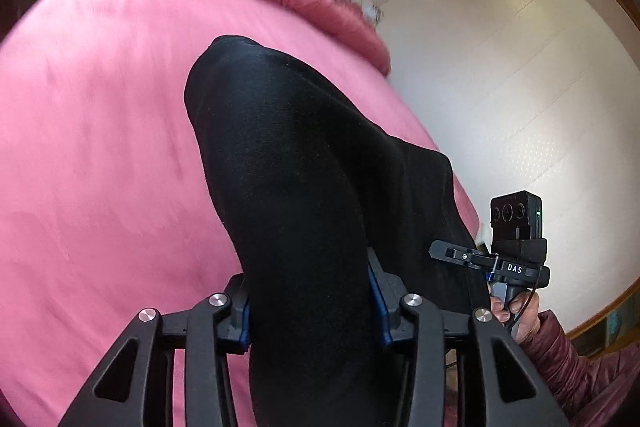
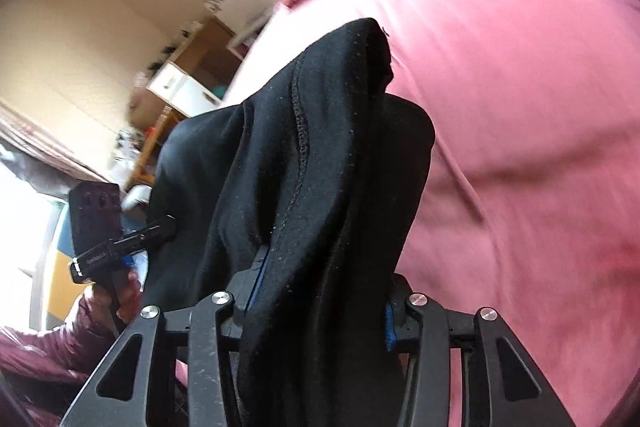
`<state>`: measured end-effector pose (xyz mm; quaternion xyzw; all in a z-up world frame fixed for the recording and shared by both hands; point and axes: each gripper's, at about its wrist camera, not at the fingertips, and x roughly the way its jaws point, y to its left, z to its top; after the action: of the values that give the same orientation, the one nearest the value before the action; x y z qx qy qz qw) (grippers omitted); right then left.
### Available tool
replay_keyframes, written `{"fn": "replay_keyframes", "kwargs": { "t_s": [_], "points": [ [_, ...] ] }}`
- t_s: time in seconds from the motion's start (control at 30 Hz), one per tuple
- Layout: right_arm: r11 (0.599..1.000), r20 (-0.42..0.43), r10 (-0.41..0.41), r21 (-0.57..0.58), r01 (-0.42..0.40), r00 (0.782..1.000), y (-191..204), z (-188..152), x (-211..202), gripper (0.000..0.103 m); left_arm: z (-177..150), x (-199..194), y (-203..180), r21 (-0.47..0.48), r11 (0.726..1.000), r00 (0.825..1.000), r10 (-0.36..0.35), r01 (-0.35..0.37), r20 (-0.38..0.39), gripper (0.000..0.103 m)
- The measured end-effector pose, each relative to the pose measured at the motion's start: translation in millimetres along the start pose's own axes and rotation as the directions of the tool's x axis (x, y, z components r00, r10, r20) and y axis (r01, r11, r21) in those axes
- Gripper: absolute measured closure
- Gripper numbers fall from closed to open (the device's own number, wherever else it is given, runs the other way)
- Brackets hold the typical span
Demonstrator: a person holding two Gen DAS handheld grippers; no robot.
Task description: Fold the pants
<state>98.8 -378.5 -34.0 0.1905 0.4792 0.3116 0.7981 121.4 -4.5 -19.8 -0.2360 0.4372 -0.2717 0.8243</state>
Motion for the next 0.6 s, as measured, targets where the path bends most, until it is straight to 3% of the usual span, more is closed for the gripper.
{"fn": "replay_keyframes", "kwargs": {
  "t_s": [0.13, 0.37, 0.5, 0.53, 0.6],
  "points": [
    [0.998, 0.016, 0.040, -0.043, -0.040, 0.999, 19.3, 47.4, 32.8, 0.058, 44.4, -11.3, 13.9, 0.034, 0.995, 0.995, 0.088, -0.090, 0.056, 0.058],
    [0.996, -0.036, 0.069, -0.046, -0.071, 0.997, 29.7, 109.4, 114.0, 0.057, 101.4, -4.1, 77.1, -0.015, 0.973, 0.969, 0.232, -0.231, 0.086, 0.057],
    [0.998, -0.093, 0.060, -0.024, -0.062, 0.994, 24.1, 125.1, 156.7, 0.057, 107.6, 14.2, 128.8, -0.105, 0.946, 0.950, 0.311, -0.307, 0.026, 0.054],
    [0.999, -0.118, 0.042, -0.023, -0.045, 0.992, 22.5, 123.1, 169.7, 0.056, 102.6, 24.9, 140.6, -0.138, 0.932, 0.942, 0.336, -0.335, -0.015, 0.051],
    [1.000, -0.172, -0.021, -0.023, 0.017, 0.985, 7.5, 109.8, 191.9, 0.048, 91.1, 32.7, 155.0, -0.179, 0.927, 0.942, 0.335, -0.330, -0.001, 0.043]
  ]
}}
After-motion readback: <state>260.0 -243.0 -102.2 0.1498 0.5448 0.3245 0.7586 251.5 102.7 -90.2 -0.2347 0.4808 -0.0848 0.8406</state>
